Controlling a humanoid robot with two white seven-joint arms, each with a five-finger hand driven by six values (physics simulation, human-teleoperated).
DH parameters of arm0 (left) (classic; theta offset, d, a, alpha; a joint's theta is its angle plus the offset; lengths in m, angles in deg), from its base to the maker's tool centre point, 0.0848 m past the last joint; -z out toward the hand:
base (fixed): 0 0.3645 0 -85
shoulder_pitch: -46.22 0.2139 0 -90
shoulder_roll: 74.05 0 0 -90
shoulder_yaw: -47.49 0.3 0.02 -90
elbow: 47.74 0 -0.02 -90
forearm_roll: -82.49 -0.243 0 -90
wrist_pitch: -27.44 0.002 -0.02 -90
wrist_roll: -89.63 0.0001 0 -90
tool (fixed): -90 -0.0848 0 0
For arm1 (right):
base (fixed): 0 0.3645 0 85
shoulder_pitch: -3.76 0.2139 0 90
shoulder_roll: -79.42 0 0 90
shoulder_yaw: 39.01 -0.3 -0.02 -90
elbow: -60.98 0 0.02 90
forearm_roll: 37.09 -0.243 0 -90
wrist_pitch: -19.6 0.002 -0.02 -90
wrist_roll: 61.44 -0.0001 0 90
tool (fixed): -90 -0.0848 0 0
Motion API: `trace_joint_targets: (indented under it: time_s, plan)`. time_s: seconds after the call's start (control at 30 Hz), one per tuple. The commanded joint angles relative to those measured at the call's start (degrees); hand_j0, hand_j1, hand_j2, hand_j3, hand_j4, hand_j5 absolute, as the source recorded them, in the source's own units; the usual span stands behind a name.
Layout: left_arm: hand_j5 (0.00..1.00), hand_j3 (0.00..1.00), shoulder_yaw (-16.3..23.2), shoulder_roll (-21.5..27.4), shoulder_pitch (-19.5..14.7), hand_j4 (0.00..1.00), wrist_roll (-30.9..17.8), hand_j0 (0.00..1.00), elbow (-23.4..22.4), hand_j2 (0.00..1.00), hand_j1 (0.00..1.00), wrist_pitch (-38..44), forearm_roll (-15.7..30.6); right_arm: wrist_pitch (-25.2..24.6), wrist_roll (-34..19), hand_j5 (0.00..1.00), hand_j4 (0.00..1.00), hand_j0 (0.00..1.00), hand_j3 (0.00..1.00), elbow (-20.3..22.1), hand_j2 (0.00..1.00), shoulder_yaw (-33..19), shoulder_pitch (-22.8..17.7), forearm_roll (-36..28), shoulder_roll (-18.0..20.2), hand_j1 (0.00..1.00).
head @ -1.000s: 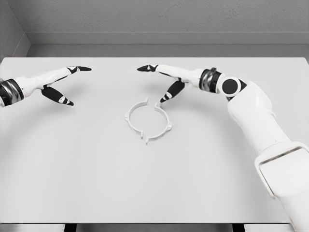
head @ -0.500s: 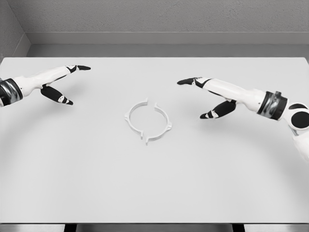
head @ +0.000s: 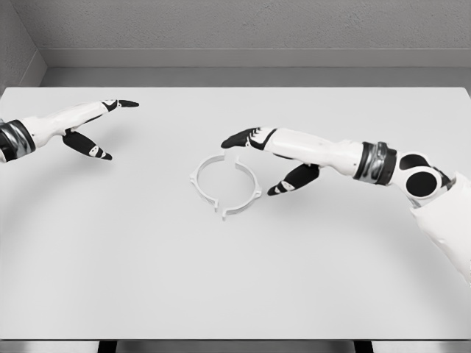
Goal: Assemble PVC drainage pipe clamps
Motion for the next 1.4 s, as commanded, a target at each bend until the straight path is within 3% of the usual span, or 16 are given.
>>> trace_joint_targets:
  time_s: [0.0, 0.27, 0.63, 1.03, 1.37]
  plan:
    - [1.00, 1.00, -0.1, 0.0, 0.0, 1.00, 0.0, 1.00, 0.0, 1.00, 1.00, 0.1, 0.4, -0.1, 0.0, 1.00, 1.00, 1.00, 1.00, 0.5, 1.00, 0.6, 0.1, 1.2, -1.4, 1.00]
    - [1.00, 1.00, -0.1, 0.0, 0.0, 1.00, 0.1, 1.00, 0.1, 1.00, 1.00, 0.1, 0.4, -0.1, 0.0, 1.00, 1.00, 1.00, 1.00, 0.1, 1.00, 1.5, -0.2, 3.0, -2.7, 1.00]
    - [1.00, 1.00, -0.1, 0.1, 0.0, 1.00, 0.0, 1.00, 0.0, 1.00, 1.00, 0.1, 0.5, -0.1, 0.0, 1.00, 1.00, 1.00, 1.00, -5.8, 1.00, 2.3, 0.3, 6.8, -7.2, 1.00]
    - [1.00, 1.00, -0.1, 0.0, 0.0, 1.00, 0.1, 1.00, 0.1, 1.00, 1.00, 0.1, 0.5, -0.1, 0.0, 1.00, 1.00, 1.00, 1.00, -9.1, 1.00, 2.3, 0.9, 8.4, -8.8, 1.00]
    - [1.00, 1.00, -1.4, 0.6, 0.0, 1.00, 0.0, 1.00, -0.6, 1.00, 1.00, 0.1, 1.5, -0.1, 0.0, 1.00, 1.00, 1.00, 1.00, -9.1, 1.00, 2.7, 0.7, 8.8, -8.7, 1.00]
